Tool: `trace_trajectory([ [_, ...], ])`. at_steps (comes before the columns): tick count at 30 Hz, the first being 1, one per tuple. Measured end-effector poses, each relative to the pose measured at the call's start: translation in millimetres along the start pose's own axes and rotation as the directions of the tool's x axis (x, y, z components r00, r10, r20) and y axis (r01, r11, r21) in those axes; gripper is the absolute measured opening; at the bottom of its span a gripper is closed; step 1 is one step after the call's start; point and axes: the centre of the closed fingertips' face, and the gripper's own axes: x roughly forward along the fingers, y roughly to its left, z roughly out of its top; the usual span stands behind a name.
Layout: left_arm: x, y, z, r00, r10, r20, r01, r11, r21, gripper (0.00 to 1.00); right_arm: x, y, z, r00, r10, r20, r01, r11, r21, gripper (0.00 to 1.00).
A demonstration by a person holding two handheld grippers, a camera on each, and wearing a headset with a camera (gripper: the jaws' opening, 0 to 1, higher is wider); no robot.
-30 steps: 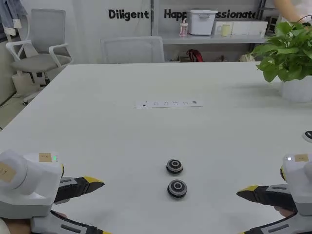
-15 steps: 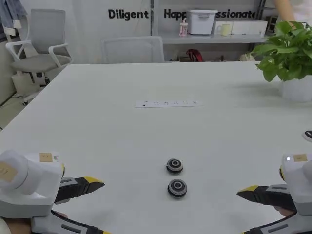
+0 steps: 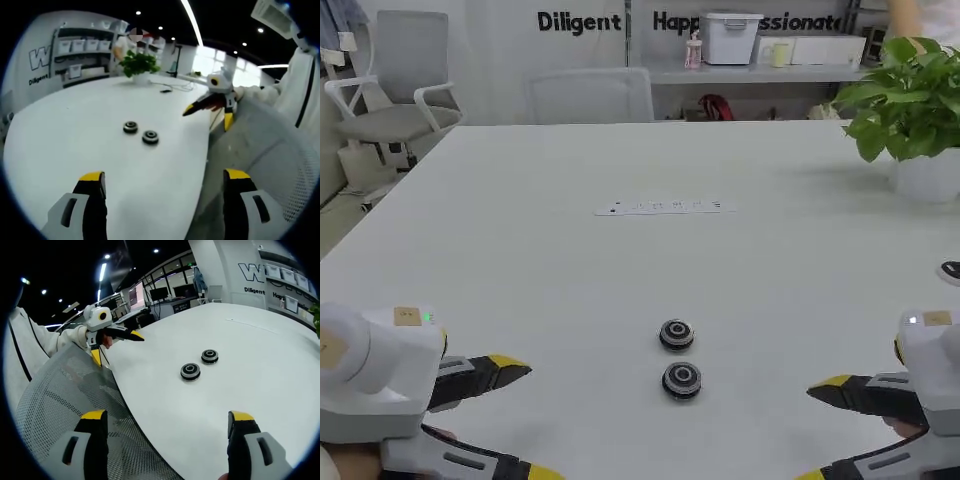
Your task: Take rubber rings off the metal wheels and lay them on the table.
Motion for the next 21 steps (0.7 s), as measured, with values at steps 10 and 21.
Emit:
trace_trajectory([
  [10,-2.2,5.0,3.3,0.9993,0.028,0.023,-0.028,1.0,-0.012,0.98,-3.2,-5.1,3.1,0.9986,-0.041,0.032,0.04,0.998,0.04,0.93],
  [21,0.0,4.1,5.7,0.9993,0.019,0.033,-0.018,0.999,-0.03,0.97,-6.0,-8.2,2.7,0.9977,-0.06,0.032,0.058,0.997,0.059,0.92],
])
